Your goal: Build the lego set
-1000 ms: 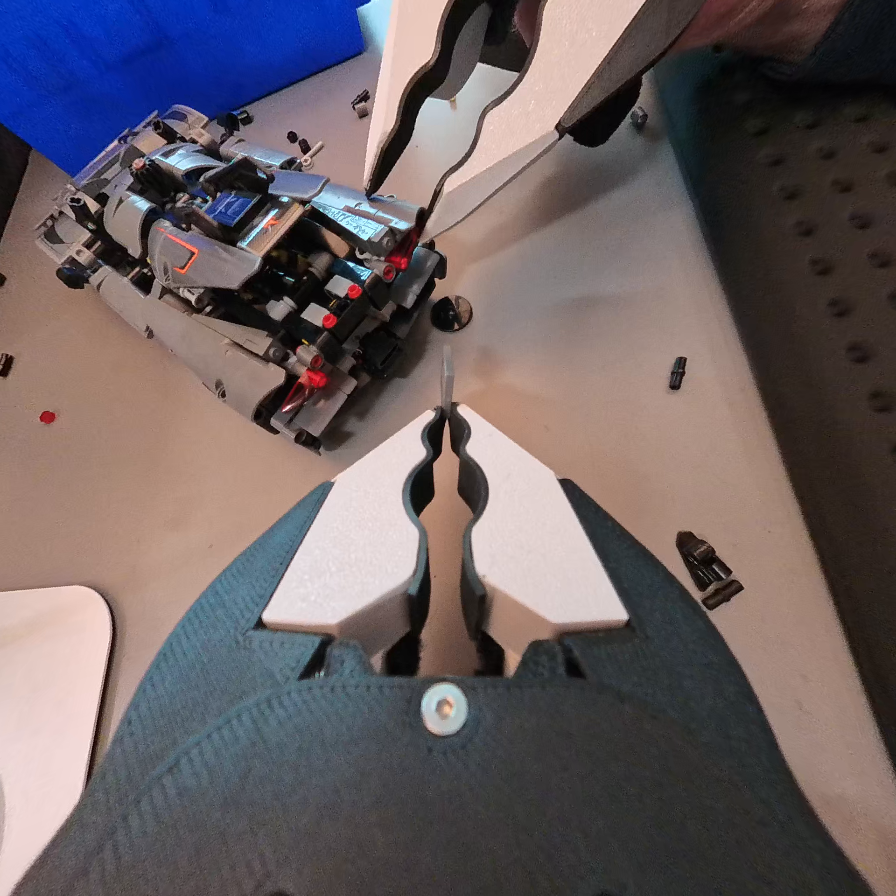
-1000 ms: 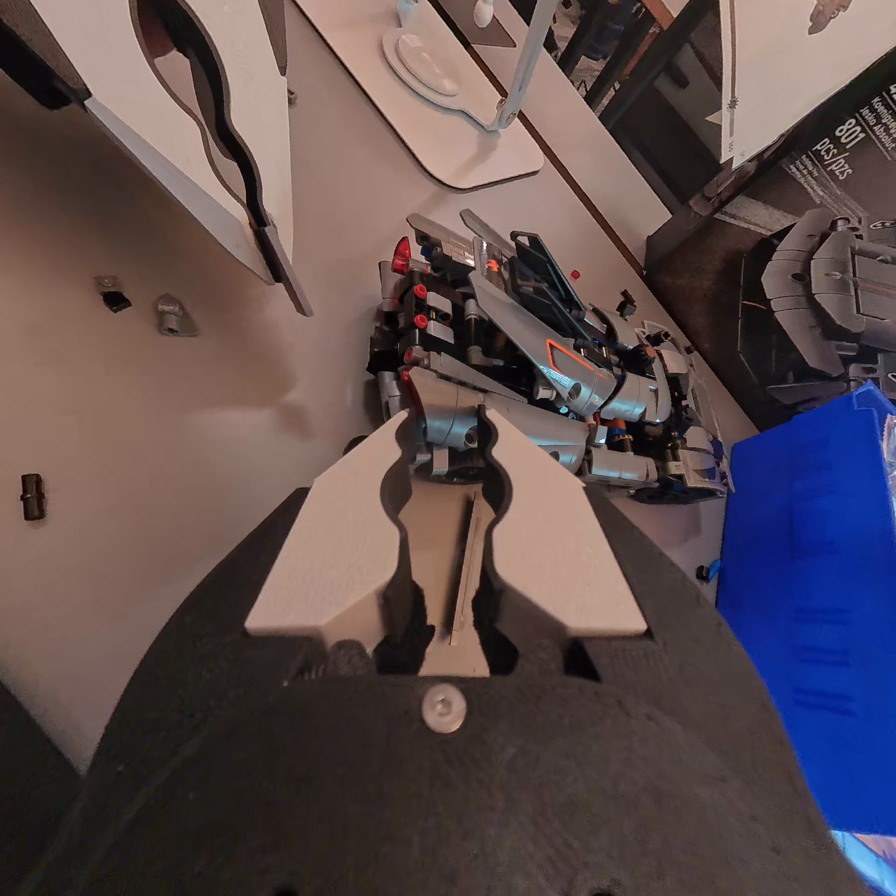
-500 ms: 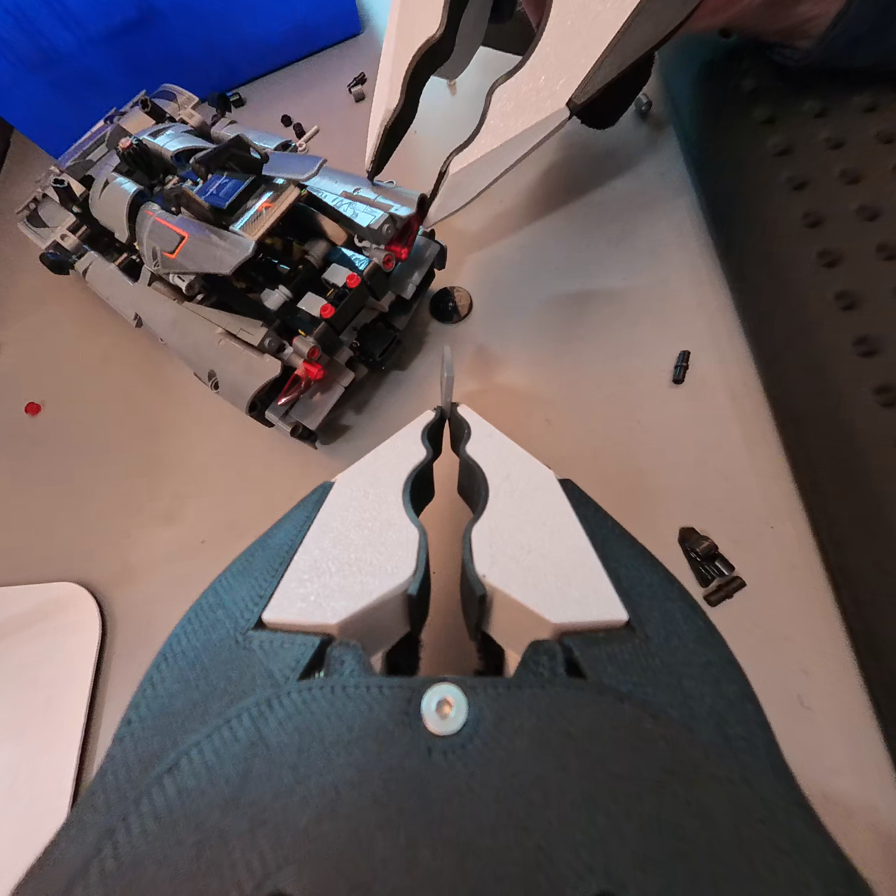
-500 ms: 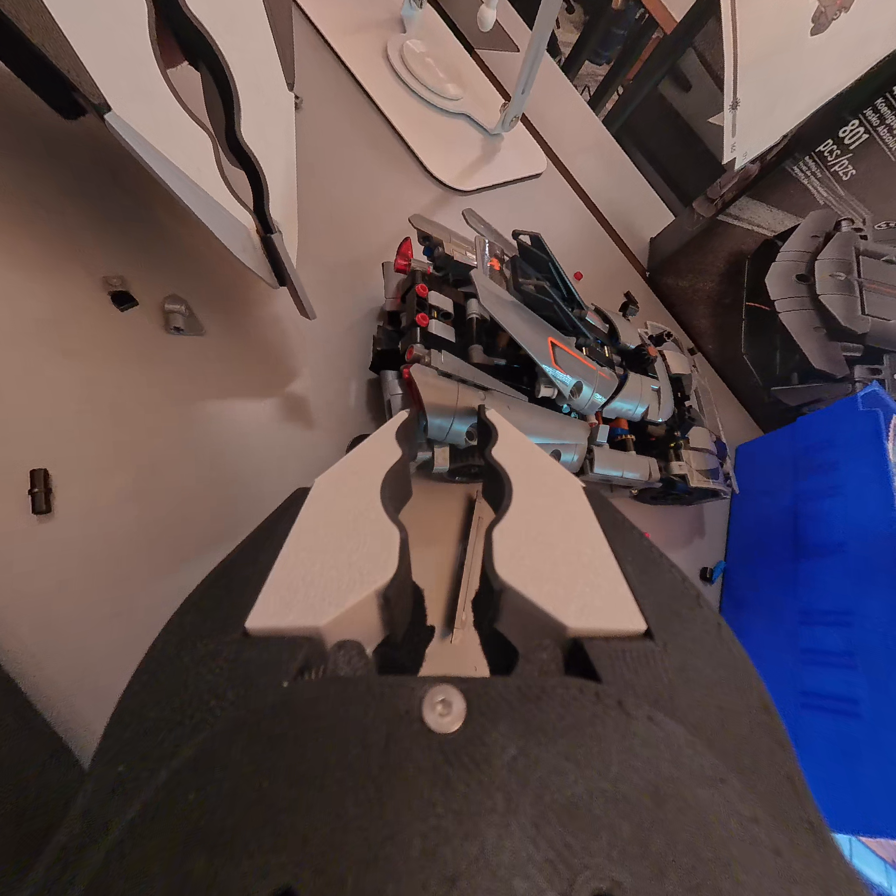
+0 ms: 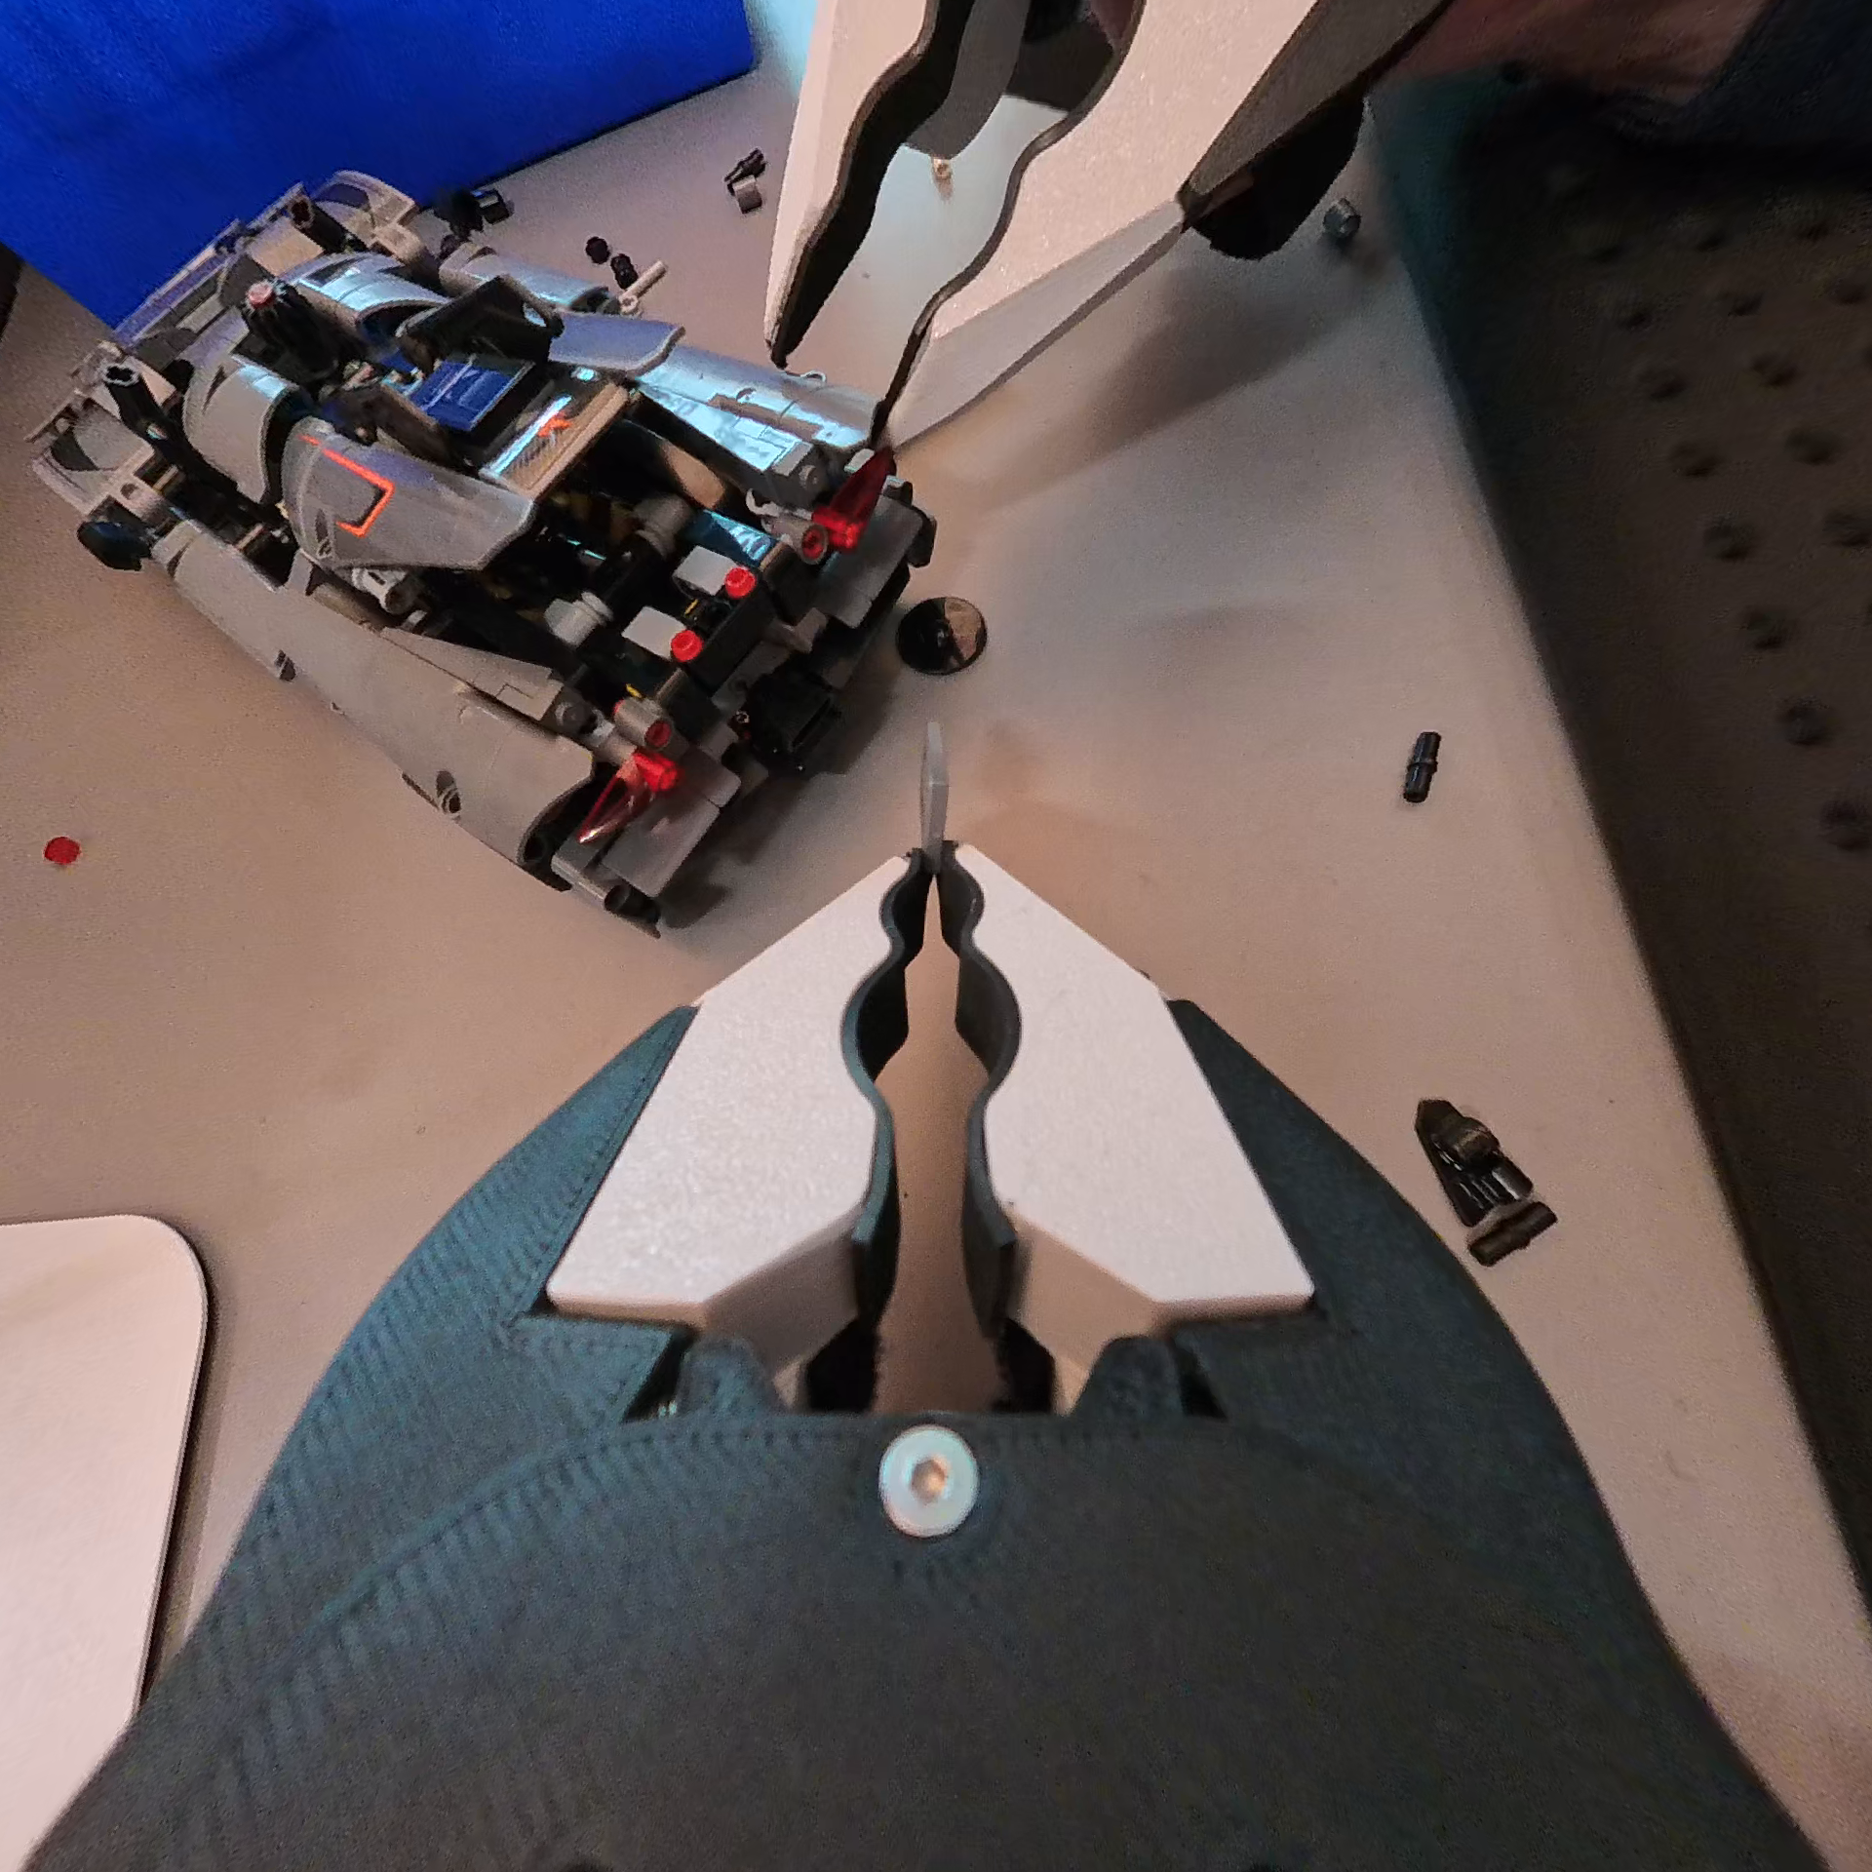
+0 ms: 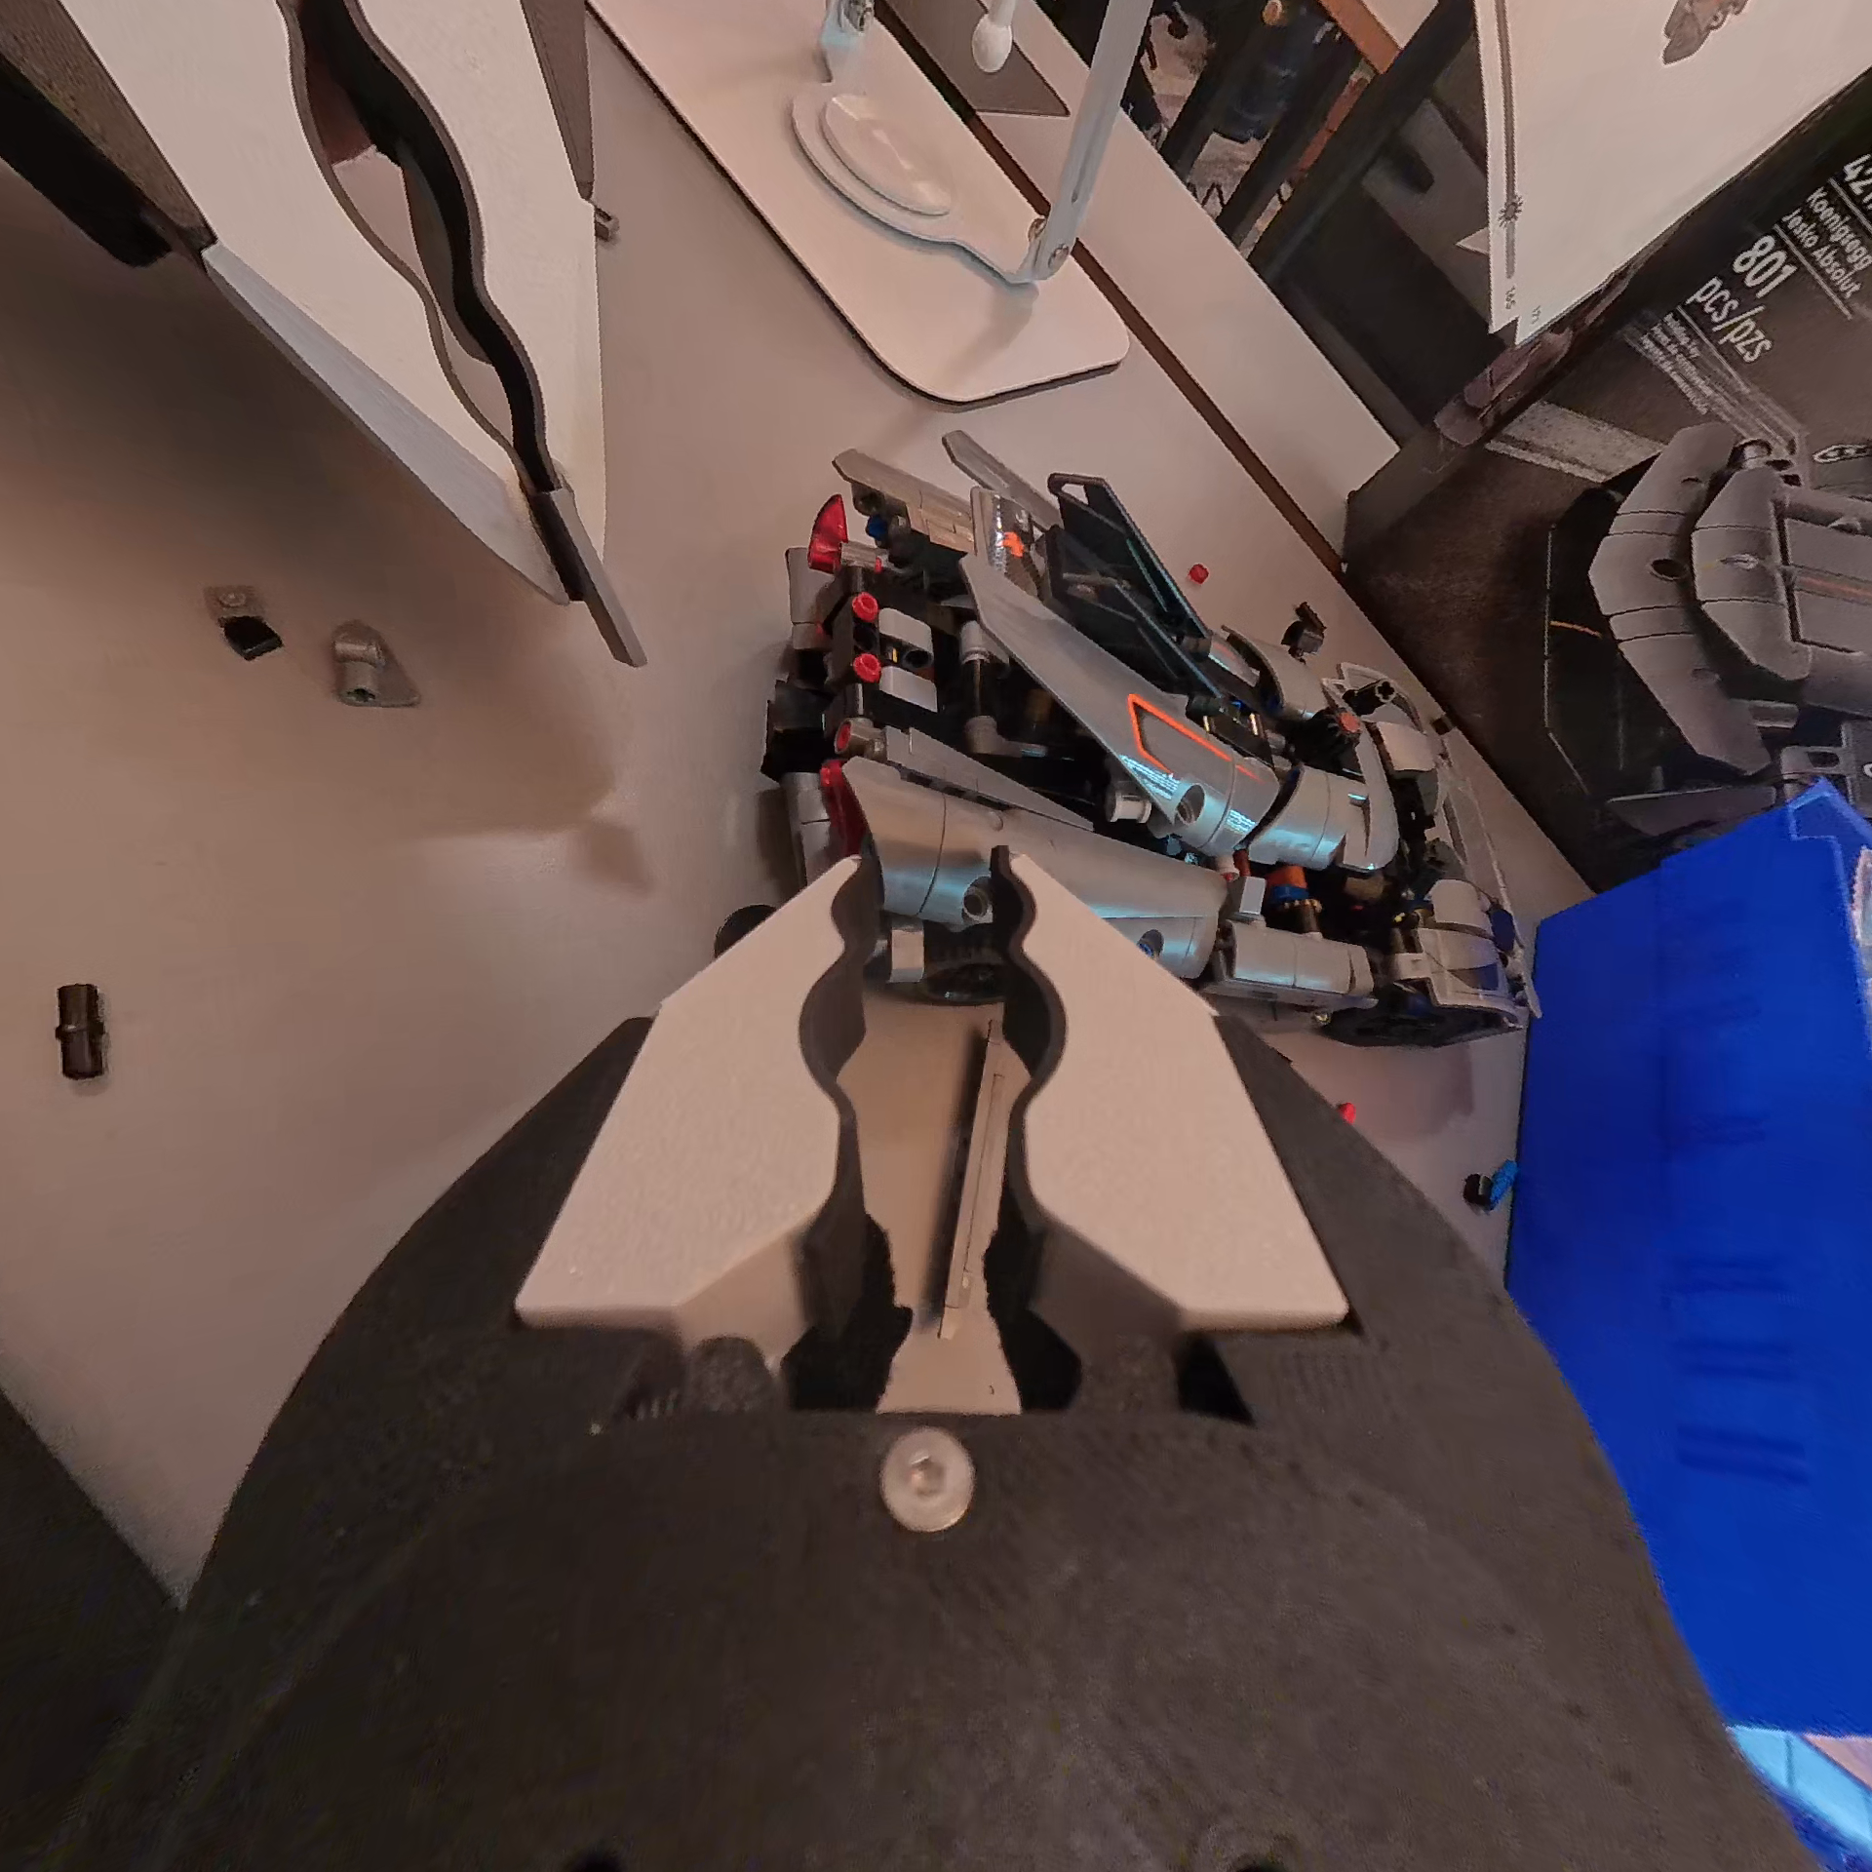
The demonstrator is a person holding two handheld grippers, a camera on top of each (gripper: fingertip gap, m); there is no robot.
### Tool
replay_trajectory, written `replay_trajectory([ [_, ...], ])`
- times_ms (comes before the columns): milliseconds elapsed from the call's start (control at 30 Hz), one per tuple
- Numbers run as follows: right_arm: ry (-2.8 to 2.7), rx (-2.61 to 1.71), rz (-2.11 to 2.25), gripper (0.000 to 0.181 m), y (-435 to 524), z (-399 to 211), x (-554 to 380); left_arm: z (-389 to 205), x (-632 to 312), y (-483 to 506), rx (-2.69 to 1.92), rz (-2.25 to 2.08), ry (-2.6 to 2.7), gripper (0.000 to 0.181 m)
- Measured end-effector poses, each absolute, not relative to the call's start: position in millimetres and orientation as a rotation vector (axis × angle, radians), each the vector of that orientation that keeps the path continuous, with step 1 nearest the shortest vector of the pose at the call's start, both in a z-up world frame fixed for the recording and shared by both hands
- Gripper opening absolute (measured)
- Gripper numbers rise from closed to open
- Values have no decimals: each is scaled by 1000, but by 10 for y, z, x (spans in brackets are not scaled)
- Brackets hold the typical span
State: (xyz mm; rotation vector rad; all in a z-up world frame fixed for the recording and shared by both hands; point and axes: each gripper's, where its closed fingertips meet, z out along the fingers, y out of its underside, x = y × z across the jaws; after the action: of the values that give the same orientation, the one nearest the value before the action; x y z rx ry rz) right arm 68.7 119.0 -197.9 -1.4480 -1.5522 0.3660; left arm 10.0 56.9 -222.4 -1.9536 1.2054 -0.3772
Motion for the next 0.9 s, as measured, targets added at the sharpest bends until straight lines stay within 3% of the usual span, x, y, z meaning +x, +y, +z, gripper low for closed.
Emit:
replay_trajectory([
  [900,-1558,-1444,385,15,1170,-1980,699,-2308,34,580,-2000,-402,1190,0],
])
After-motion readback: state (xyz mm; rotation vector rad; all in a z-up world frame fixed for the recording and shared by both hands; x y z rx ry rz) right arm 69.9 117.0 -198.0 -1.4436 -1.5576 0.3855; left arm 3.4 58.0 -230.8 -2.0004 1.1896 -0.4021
